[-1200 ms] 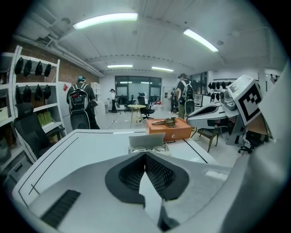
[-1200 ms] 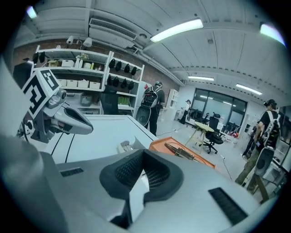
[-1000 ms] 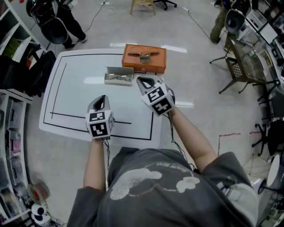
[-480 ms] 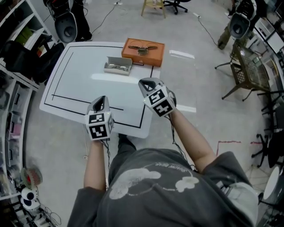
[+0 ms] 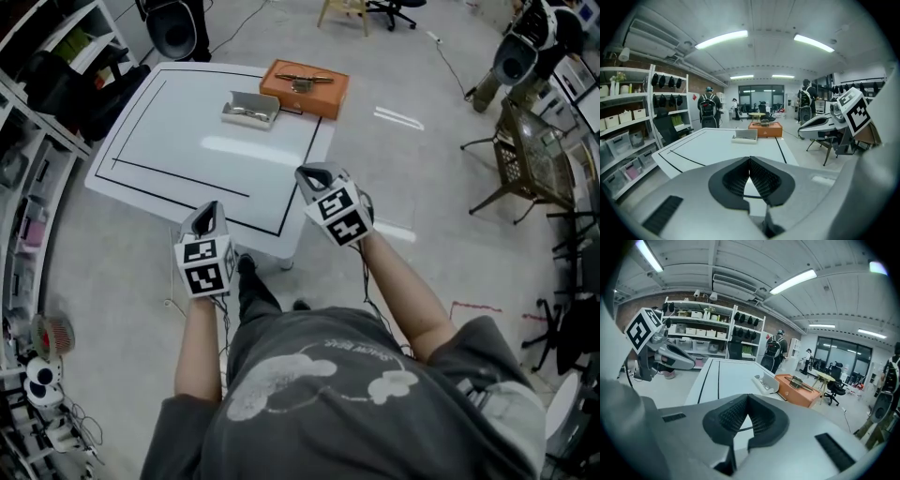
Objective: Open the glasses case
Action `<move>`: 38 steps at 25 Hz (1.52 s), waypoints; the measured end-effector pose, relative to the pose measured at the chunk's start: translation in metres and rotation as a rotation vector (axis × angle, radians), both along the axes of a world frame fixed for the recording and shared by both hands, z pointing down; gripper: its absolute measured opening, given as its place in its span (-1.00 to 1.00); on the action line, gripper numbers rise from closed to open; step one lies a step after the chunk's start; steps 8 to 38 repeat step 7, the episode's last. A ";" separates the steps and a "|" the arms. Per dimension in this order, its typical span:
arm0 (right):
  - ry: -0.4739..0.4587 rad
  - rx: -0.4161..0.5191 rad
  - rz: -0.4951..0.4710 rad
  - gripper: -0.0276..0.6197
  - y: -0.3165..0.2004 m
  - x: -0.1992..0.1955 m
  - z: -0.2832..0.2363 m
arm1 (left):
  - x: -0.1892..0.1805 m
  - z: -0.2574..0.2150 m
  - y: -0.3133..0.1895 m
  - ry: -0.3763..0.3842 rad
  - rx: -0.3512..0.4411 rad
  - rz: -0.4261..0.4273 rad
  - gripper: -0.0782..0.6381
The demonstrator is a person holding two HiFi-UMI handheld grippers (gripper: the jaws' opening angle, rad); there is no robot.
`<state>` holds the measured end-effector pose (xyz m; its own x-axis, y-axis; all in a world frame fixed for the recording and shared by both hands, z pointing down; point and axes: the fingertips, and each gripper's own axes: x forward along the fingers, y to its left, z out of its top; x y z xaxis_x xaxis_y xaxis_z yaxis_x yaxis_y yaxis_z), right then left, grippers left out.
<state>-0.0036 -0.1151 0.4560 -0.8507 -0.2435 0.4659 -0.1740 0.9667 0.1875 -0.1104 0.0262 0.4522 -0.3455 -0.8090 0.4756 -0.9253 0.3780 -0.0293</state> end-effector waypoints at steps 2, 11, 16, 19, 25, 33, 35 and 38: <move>-0.006 -0.003 -0.004 -0.91 0.006 0.006 0.001 | 0.007 0.003 0.011 -0.001 -0.005 -0.014 -0.77; -0.004 -0.018 -0.024 -0.91 0.019 0.018 0.009 | 0.020 0.012 0.029 0.015 -0.011 -0.036 -0.78; -0.004 -0.018 -0.024 -0.91 0.019 0.018 0.009 | 0.020 0.012 0.029 0.015 -0.011 -0.036 -0.78; -0.004 -0.018 -0.024 -0.91 0.019 0.018 0.009 | 0.020 0.012 0.029 0.015 -0.011 -0.036 -0.78; -0.004 -0.018 -0.024 -0.91 0.019 0.018 0.009 | 0.020 0.012 0.029 0.015 -0.011 -0.036 -0.78; -0.004 -0.018 -0.024 -0.91 0.019 0.018 0.009 | 0.020 0.012 0.029 0.015 -0.011 -0.036 -0.78; -0.004 -0.018 -0.024 -0.91 0.019 0.018 0.009 | 0.020 0.012 0.029 0.015 -0.011 -0.036 -0.78; -0.004 -0.018 -0.024 -0.91 0.019 0.018 0.009 | 0.020 0.012 0.029 0.015 -0.011 -0.036 -0.78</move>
